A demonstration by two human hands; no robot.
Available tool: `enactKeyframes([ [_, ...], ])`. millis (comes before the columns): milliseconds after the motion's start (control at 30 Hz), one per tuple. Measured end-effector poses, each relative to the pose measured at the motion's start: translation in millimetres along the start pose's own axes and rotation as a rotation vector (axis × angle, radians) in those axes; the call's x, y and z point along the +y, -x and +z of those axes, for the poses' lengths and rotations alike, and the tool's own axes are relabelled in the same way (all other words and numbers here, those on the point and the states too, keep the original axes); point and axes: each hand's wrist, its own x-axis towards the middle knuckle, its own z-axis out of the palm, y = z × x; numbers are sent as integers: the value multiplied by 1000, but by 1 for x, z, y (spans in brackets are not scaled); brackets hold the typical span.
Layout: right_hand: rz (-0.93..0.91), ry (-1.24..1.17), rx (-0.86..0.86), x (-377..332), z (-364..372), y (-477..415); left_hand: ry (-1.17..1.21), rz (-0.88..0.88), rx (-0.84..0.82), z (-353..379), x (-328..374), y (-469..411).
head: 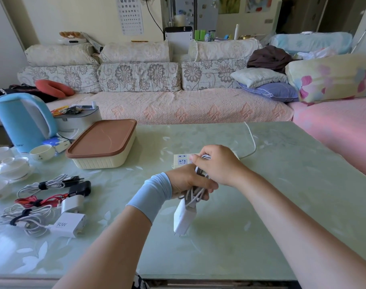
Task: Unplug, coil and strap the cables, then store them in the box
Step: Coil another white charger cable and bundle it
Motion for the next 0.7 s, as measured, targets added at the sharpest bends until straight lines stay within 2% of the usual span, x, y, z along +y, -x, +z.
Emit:
enactKeyframes([
  [67,40,-9,-29,6,0,-3,-306,-26,-1,-2,1,-5],
  [133,106,-48,-17,12,-1,-5,-461,-87,-11,2,0,-9],
  [267,204,-89,21,21,-3,-8,-161,-162,-21,12,-8,-12],
  [367,131,24,49,23,-5,-8,-66,-149,29,7,-15,-16],
  [433,32,-65,16,25,-7,-5,4,-139,8,4,-15,-15],
  [533,-55,-293,-48,29,-8,1,183,-131,-122,-1,-16,-14],
  [600,-46,-290,-27,32,-4,-2,215,-143,-178,-2,-18,-14],
  [700,48,-165,51,37,1,-11,91,-189,-74,1,-13,-20],
])
